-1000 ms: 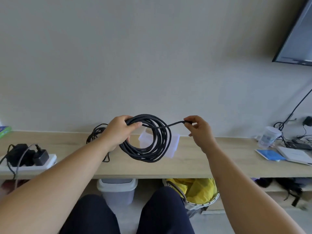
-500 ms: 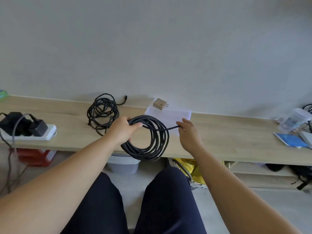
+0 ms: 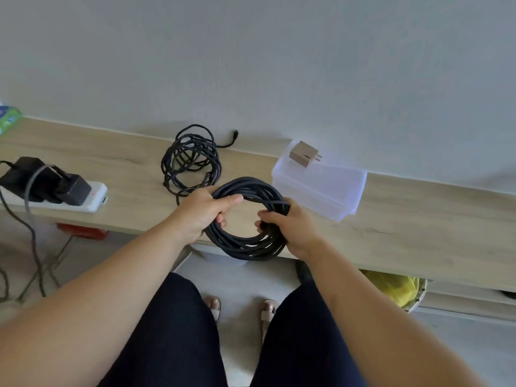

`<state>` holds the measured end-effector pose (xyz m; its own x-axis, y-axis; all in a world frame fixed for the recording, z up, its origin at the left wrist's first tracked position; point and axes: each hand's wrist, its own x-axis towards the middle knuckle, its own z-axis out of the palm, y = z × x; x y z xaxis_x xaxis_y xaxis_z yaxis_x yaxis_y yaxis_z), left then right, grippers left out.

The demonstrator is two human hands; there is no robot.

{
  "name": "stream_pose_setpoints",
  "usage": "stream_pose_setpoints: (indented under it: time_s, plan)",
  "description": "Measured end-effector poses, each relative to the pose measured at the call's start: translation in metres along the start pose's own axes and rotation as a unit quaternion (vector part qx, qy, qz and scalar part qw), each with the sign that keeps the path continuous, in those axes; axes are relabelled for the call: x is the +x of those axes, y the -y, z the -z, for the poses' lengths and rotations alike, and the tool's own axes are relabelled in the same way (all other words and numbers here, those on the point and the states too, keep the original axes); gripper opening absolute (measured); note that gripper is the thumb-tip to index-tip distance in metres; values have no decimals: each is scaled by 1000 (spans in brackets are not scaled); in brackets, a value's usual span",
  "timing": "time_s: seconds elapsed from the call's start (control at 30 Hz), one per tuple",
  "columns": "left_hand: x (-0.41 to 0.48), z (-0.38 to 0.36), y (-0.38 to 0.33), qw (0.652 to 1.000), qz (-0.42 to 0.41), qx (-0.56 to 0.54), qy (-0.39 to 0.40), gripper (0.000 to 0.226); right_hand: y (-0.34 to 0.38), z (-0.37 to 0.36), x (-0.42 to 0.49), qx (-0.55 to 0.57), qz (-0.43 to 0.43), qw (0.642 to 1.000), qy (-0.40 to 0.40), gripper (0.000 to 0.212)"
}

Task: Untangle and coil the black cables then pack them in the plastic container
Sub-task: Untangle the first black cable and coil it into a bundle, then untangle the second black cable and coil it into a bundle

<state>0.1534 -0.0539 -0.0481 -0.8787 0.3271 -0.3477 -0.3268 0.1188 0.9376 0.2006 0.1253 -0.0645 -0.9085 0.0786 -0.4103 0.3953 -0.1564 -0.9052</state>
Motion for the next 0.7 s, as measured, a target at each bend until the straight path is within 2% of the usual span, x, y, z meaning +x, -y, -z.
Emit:
stream_pose_setpoints:
  time_s: [0.07,0.17,0.3,0.37,0.43,0.53,0.7]
  plan:
    - [21,1,12,998,21,44,-34,13,-8,-1,17,-5,-34,999,-8,24]
    - [54,-4,27,991,58,85,-87,31,-20,3,42,-4,-59,997,-51,15]
    - [96,-8,39,992,51,48,-100,43,-30,8,77,32,-66,989,-127,25]
    - [111,-10,43,987,41,111,-109,44,-37,7,92,17,-74,983,-168,27]
    - [119,-12,48,965,11,226,-132,45,-43,0,102,-7,-78,978,-194,29]
    - [127,-13,61,930,-51,331,-149,55,-50,-7,117,-10,-91,969,-231,32]
    - [119,-15,90,850,-93,513,-77,88,-55,-9,124,-89,-62,958,-264,26]
